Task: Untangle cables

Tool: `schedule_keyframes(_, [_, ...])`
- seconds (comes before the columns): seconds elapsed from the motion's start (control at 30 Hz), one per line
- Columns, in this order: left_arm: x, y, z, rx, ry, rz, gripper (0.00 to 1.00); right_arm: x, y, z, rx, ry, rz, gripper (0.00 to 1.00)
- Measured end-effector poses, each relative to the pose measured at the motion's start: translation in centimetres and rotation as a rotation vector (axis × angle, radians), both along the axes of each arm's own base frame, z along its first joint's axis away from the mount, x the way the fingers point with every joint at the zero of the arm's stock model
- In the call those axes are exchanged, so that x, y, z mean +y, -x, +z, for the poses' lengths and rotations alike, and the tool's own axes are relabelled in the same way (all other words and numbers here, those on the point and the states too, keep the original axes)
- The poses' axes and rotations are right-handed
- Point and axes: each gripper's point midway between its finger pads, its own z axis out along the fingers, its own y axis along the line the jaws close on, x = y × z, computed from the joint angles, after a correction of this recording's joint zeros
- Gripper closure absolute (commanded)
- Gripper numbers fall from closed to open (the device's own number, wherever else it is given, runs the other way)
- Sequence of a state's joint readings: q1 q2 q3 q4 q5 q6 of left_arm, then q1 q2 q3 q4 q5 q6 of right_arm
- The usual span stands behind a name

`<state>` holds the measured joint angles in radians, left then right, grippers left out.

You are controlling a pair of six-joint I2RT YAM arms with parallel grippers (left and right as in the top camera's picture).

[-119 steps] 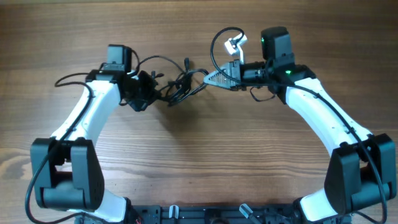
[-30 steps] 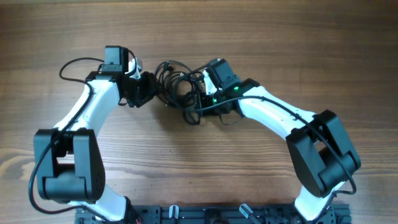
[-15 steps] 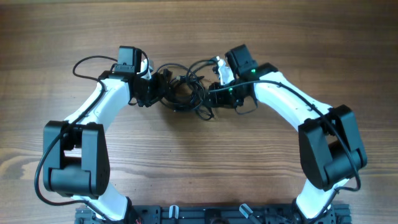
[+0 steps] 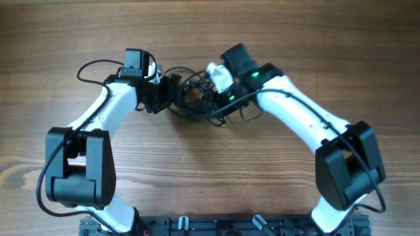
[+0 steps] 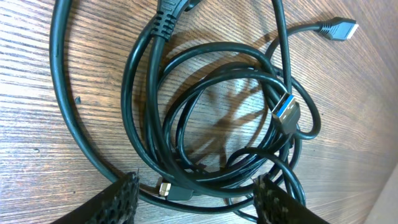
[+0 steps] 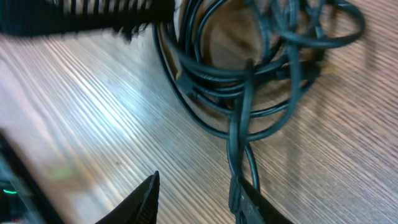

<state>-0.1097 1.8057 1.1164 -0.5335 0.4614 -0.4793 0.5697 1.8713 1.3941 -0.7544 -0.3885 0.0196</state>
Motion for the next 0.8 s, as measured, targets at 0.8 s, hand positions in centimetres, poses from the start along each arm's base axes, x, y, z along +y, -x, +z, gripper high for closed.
schedule_keyframes(0.8, [0.0, 0.0, 0.0, 0.001, 0.000, 0.001, 0.31, -0.1, -1.9, -0.7, -0.379, 0.346, 0.175, 0.75])
